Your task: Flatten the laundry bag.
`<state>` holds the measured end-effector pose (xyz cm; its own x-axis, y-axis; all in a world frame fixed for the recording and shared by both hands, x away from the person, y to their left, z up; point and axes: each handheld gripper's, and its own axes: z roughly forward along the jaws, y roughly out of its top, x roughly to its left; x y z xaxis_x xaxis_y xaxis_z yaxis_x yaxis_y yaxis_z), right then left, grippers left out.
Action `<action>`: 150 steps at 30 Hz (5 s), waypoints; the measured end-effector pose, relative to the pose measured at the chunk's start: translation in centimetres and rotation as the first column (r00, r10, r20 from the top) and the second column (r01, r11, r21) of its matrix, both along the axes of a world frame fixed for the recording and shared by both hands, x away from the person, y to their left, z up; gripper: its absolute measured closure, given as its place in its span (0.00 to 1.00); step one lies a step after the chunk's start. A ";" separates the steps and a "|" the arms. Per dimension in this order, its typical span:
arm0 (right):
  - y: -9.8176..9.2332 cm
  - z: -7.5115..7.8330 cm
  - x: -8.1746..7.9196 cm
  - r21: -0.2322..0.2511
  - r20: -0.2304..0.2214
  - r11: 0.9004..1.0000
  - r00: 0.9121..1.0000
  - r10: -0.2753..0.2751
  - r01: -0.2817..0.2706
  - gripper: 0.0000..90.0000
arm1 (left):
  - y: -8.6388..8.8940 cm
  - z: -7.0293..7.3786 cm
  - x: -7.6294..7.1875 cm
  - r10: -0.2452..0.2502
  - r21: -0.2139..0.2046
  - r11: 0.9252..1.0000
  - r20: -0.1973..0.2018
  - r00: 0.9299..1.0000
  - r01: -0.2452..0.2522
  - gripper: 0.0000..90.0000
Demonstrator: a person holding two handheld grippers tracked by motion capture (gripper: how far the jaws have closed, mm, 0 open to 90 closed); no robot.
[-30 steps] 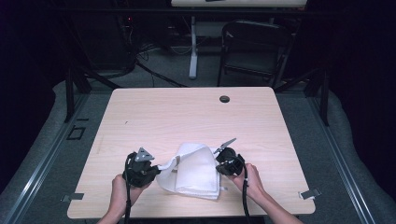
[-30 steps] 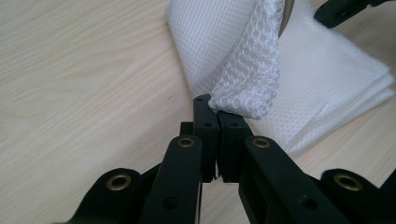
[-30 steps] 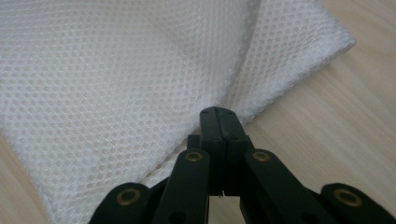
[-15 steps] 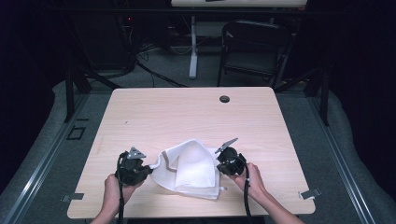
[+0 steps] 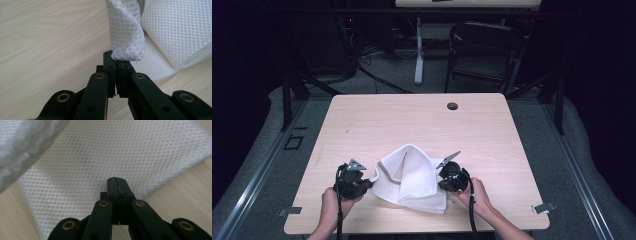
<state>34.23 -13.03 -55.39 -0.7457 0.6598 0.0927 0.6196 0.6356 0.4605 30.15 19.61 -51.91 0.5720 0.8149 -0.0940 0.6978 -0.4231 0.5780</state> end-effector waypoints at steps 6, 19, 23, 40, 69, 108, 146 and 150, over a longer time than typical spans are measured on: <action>-0.5 0.0 0.0 -0.001 -0.015 1.000 1.000 0.002 -0.002 1.00 | -0.3 -0.3 -0.1 -0.006 -0.002 1.000 0.000 1.000 0.006 0.98; -1.9 0.0 0.2 -0.033 -0.021 0.999 1.000 -0.021 0.020 1.00 | -1.0 -0.7 -0.3 -0.010 0.020 1.000 0.024 1.000 0.010 0.98; -2.0 0.0 0.3 -0.033 -0.020 0.999 1.000 -0.021 0.021 1.00 | -1.1 -0.8 -0.4 -0.014 0.018 1.000 0.016 1.000 0.013 0.98; -3.2 0.0 0.8 -0.042 0.003 0.997 0.998 -0.065 0.065 1.00 | -2.6 -1.1 -1.1 -0.090 0.005 0.996 -0.047 0.995 0.090 0.98; -4.8 0.2 1.7 -0.091 0.018 0.995 0.999 -0.038 0.039 1.00 | 0.8 0.1 -2.0 -0.074 -0.021 0.997 -0.173 0.982 0.071 0.23; -3.3 1.6 -3.7 -0.016 0.004 0.986 0.986 0.167 -0.167 0.57 | -3.6 1.8 2.2 -0.156 -0.052 0.986 0.026 0.987 0.157 0.11; -3.6 1.9 -4.0 -0.048 -0.014 0.981 0.983 0.186 -0.186 0.93 | -5.7 -0.2 0.6 -0.303 -0.017 0.953 -0.037 0.952 0.302 0.11; -3.3 1.6 -4.0 -0.057 -0.043 0.980 0.981 0.191 -0.193 0.90 | -6.3 -0.7 0.4 -0.324 -0.008 0.946 -0.057 0.944 0.324 0.11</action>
<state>30.25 -16.31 -53.76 -0.8558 0.5100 0.0867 0.4993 0.7705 0.3963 30.54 13.35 -52.59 0.7990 0.5864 -0.1333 0.5545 -0.6327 0.5405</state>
